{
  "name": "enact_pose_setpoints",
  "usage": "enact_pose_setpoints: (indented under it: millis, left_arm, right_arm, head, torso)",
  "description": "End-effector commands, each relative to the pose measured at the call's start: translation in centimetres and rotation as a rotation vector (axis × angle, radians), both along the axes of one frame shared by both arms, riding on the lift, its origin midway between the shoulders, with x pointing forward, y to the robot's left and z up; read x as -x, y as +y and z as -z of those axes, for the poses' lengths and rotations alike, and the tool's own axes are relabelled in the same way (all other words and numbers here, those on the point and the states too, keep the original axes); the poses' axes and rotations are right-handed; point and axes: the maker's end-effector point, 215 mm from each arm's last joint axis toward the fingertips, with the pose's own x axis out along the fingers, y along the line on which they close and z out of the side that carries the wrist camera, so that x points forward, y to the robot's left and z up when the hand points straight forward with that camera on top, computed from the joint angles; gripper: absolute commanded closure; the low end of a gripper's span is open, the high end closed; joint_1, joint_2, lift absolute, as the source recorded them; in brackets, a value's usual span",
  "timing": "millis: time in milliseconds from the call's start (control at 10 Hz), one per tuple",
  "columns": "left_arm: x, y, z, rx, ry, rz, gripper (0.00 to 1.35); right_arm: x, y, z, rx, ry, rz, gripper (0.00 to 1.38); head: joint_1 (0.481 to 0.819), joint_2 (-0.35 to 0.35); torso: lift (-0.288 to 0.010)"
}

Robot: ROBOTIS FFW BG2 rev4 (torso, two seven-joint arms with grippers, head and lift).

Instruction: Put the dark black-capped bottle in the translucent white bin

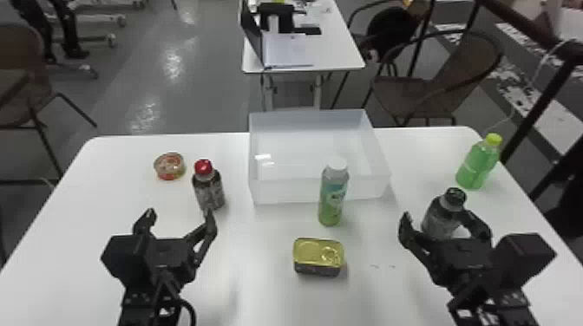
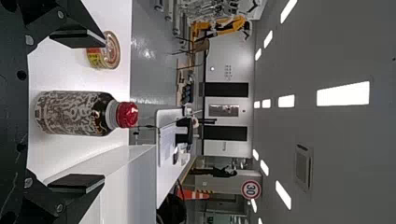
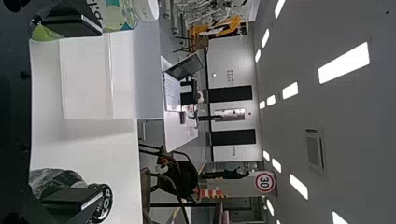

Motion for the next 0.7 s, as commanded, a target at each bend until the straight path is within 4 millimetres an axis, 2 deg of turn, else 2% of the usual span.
enact_pose_setpoints:
  millis: [0, 600]
  left_arm:
    - [-0.01, 0.03, 0.04, 0.006, 0.002, -0.001, 0.26]
    - [-0.01, 0.1, 0.09, 0.003, 0.004, 0.001, 0.26]
  right_arm:
    - [0.0, -0.01, 0.0, -0.002, 0.0, 0.0, 0.09]
    - [0.01, -0.02, 0.17, -0.005, 0.005, 0.001, 0.09]
  head:
    - [0.695, 0.008]
    - [0.695, 0.009]
  torso:
    - [-0.093]
    - [-0.093]
